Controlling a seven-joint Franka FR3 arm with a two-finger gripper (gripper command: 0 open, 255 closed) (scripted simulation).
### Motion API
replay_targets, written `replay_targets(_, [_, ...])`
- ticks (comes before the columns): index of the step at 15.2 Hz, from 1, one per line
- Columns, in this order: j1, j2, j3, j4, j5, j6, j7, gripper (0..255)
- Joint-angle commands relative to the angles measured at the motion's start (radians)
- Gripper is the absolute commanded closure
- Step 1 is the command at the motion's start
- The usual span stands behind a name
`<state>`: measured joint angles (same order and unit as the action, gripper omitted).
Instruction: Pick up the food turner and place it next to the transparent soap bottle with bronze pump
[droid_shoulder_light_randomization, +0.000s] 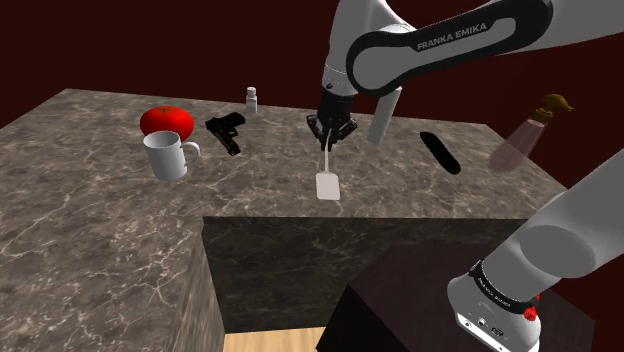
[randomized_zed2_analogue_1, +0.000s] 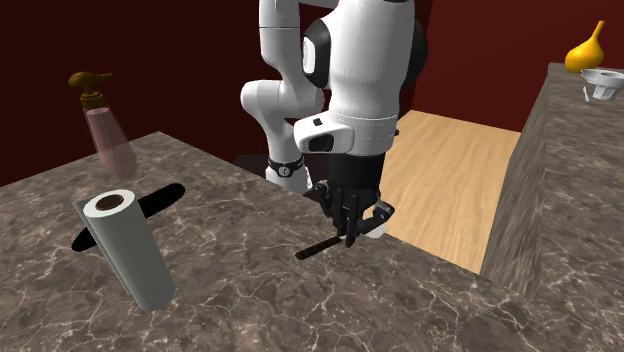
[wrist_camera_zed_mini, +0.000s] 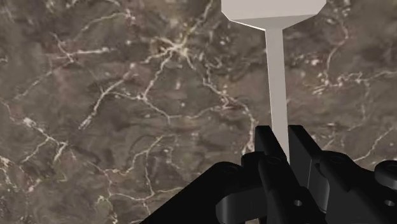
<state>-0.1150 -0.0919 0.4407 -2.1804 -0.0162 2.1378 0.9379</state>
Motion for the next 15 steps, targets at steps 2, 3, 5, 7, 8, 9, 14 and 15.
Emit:
replay_targets(2, [0.0, -0.015, -0.003, 0.029, 0.008, -0.043, -0.008, 255])
replay_targets(3, [-0.001, -0.02, -0.004, 0.038, 0.01, -0.056, -0.01, 255])
replay_targets(5, [-0.001, -0.029, -0.005, 0.057, 0.014, -0.083, -0.015, 255])
replay_targets(7, [-0.001, -0.036, -0.007, 0.076, 0.018, -0.11, -0.018, 255])
replay_targets(8, [-0.001, -0.04, -0.008, 0.087, 0.019, -0.123, -0.02, 255])
replay_targets(9, [-0.001, -0.043, -0.009, 0.097, 0.021, -0.136, -0.022, 255])
replay_targets(14, [-0.002, -0.056, -0.012, 0.152, 0.026, -0.203, -0.028, 255])
replay_targets(15, [-0.002, -0.058, -0.013, 0.163, 0.027, -0.216, -0.029, 255])
